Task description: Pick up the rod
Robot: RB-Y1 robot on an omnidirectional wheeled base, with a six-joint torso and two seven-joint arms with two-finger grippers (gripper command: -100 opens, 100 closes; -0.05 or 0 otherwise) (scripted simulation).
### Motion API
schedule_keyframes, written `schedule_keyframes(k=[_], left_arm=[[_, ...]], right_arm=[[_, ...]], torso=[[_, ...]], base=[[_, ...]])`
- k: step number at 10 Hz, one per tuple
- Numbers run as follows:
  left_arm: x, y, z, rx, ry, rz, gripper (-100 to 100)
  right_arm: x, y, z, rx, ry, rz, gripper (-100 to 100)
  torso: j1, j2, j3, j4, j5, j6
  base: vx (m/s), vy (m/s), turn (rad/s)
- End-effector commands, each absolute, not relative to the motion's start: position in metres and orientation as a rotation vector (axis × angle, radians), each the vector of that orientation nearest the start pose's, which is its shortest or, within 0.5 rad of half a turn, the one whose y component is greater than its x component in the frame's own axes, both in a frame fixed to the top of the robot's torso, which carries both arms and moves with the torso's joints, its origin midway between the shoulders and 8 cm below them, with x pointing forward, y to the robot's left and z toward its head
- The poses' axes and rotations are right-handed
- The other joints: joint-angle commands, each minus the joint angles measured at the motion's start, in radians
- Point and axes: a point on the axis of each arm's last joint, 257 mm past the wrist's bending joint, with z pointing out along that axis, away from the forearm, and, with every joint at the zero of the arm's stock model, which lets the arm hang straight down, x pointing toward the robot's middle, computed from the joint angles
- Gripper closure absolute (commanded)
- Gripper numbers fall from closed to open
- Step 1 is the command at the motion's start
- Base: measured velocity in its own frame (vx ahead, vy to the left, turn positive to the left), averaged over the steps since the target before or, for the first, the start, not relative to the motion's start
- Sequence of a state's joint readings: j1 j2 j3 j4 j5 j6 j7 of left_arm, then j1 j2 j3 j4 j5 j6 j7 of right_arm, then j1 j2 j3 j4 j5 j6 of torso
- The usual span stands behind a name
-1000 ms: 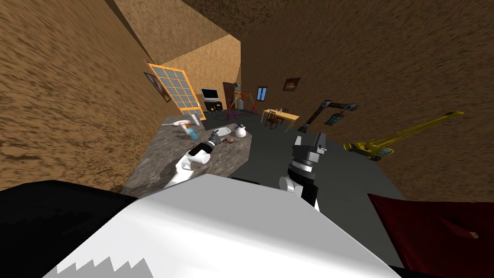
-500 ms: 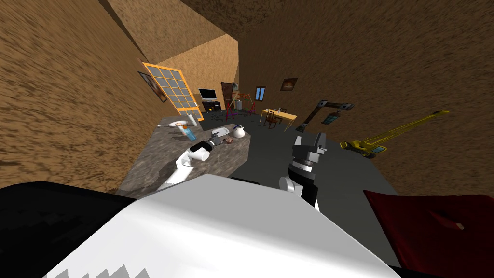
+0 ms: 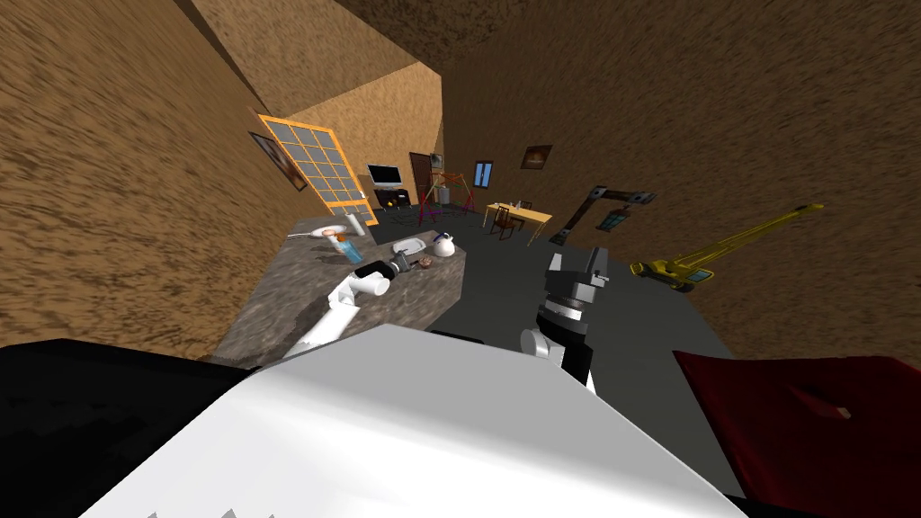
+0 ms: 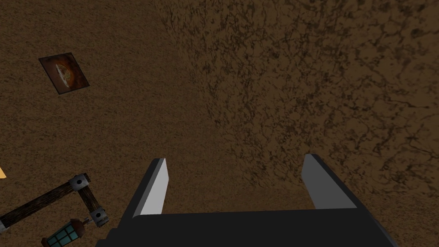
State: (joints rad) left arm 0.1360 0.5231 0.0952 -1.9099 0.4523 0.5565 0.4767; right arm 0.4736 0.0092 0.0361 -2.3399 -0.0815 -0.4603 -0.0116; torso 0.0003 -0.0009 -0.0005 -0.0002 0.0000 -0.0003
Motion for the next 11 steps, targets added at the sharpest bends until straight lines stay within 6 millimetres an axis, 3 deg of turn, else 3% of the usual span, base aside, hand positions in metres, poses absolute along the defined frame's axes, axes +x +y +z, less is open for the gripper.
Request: schedule_keyframes(k=[1,11], left_arm=[[0.492,0.371,-0.225,-1.832,1.201,-1.223,-100],[0.484,0.400,-0.272,-2.182,1.183,-1.061,-100]], right_arm=[[0.340,-0.273,0.052,0.687,0.522,1.423,0],[0.340,-0.273,0.052,0.687,0.522,1.423,0]], torso=[[0.000,0.000,0.000,0.000,0.000,0.000],[0.001,-0.001,-0.001,0.000,0.000,0.000]], base=[[0.018,0.000,-0.041],[0.021,0.005,-0.034]])
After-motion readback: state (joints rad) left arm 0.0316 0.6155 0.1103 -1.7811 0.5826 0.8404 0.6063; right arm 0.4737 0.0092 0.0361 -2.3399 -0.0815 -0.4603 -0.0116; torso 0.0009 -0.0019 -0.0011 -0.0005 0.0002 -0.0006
